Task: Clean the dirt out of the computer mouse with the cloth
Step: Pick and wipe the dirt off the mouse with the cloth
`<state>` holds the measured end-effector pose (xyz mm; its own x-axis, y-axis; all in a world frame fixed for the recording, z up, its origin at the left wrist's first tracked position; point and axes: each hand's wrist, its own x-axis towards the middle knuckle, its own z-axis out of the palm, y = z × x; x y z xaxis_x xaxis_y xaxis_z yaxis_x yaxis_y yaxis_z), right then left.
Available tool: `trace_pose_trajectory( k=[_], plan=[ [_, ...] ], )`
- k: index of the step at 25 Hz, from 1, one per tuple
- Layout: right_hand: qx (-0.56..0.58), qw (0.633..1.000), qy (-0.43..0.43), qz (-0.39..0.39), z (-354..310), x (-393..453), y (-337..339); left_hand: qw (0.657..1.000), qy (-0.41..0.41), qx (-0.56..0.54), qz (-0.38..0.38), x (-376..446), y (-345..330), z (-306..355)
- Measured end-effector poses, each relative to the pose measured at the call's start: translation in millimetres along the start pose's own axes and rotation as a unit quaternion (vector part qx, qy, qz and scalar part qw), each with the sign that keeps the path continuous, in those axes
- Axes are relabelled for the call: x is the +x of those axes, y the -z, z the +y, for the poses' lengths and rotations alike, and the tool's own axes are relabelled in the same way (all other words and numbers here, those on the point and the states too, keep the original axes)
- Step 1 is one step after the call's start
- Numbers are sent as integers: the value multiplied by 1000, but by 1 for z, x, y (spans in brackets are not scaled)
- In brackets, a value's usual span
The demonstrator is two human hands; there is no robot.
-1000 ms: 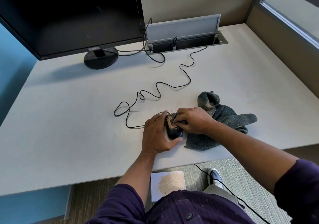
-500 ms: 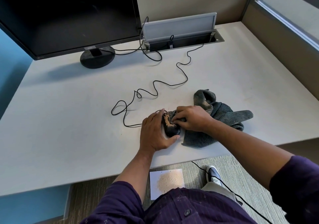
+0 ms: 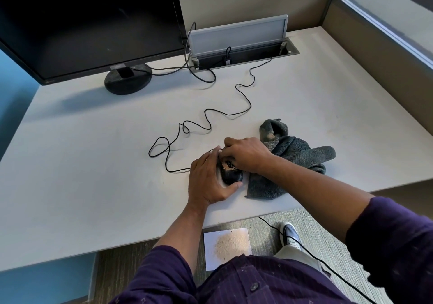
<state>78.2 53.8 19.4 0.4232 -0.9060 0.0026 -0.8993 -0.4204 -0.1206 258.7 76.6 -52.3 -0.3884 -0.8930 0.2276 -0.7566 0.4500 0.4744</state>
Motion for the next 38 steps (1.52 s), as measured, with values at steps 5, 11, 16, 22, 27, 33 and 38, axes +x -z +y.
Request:
trace_pose_trajectory(
  k=[5, 11, 16, 22, 27, 33, 38],
  plan=[
    [-11, 1000, 20, 0, 12, -4, -1, 1000, -1, 9, -12, 1, 0, -1],
    [-12, 999, 43, 4, 14, -7, -2, 1000, -8, 5, -1, 1, -2, -2],
    [-12, 999, 20, 29, 6, -5, -5, 1000, -9, 6, 6, 1, -4, -3],
    [3, 997, 78, -2, 2, -15, -6, 1000, -8, -1, 3, 0, -6, -6],
    [27, 999, 39, 3, 10, -20, -3, 1000, -6, 5, 0, 1, -6, -5],
    [55, 998, 24, 25, 11, -26, -6, 1000, -9, 7, -3, -1, -3, -3],
    [58, 998, 10, 26, 13, -28, -6, 1000, -5, -2, 3, -1, -1, -1]
  ],
)
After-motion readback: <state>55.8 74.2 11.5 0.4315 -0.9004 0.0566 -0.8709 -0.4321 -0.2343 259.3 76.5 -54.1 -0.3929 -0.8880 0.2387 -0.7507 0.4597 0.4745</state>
